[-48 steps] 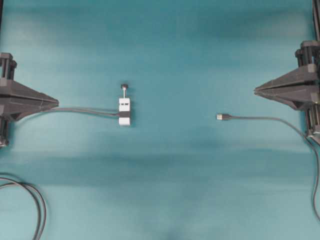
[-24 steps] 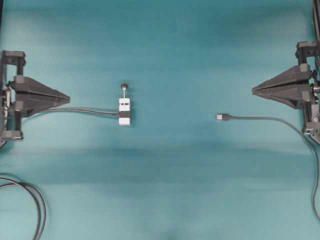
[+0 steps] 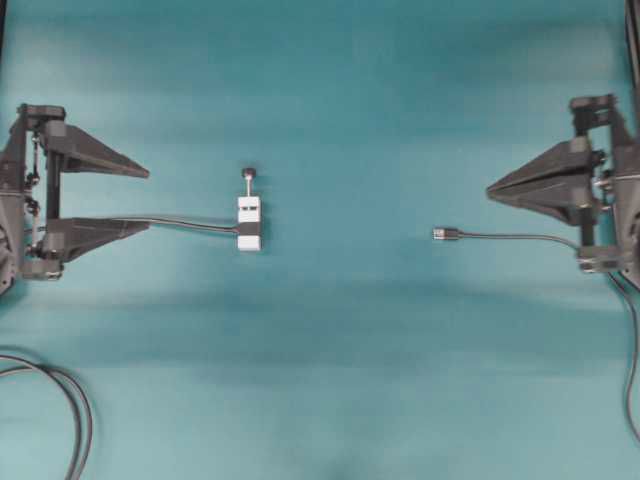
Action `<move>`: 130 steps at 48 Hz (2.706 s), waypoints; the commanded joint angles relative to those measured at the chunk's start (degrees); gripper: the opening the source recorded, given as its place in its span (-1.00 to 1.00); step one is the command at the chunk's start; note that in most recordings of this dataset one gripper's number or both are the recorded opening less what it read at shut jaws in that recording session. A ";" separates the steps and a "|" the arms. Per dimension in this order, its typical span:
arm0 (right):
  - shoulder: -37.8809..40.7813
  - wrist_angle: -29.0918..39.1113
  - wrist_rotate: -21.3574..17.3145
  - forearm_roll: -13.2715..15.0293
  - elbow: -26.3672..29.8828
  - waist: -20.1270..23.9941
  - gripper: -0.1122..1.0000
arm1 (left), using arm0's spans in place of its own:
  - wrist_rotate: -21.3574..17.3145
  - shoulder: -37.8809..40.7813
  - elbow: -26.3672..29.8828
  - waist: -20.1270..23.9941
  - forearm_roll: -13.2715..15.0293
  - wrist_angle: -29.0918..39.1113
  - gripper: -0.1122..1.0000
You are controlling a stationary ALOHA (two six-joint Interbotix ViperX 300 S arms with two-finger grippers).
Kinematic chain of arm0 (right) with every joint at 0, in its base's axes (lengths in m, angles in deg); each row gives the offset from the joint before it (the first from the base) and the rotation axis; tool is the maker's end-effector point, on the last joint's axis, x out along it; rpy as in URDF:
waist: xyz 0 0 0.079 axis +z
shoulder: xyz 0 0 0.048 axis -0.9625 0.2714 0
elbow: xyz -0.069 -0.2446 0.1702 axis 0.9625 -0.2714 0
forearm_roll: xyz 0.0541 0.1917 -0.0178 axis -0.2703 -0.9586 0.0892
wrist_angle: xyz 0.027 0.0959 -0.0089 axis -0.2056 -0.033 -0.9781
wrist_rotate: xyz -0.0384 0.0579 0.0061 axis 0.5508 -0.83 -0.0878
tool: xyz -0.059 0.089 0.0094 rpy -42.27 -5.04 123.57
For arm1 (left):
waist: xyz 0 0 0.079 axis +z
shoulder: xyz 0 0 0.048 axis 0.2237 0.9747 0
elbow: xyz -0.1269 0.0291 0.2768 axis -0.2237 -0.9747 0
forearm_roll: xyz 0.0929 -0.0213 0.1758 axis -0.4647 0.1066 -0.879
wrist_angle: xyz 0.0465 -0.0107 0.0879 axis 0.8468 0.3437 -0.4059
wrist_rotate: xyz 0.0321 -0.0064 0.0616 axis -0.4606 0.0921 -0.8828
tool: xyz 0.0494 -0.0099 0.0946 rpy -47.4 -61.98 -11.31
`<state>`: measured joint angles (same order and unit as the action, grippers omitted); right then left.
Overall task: Insert the USB cable into the female connector supported by the left arm.
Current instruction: 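Lower both open grippers toward the white clamp and the USB plug, then close the right gripper on the black USB-A plug's cable end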
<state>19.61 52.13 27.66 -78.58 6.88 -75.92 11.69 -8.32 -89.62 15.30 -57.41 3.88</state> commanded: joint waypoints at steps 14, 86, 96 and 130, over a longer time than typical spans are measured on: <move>9.84 -0.18 -0.18 0.18 0.44 -3.43 -0.80 | 0.00 6.50 -3.87 0.44 0.18 -10.46 0.74; 27.33 -12.74 1.14 0.18 -7.03 -3.34 0.14 | -5.80 23.12 -4.31 2.20 0.18 -23.03 0.92; 33.49 -14.15 1.14 0.18 -5.45 -3.34 0.14 | -5.54 23.12 -3.78 2.29 0.18 -22.59 0.92; 38.58 -16.44 0.26 0.18 -3.52 -2.81 0.13 | -5.45 23.20 -4.04 2.29 0.18 -21.80 0.92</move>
<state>58.45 36.31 28.02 -78.49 2.92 -79.08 6.24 15.15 -94.37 17.41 -57.32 -17.66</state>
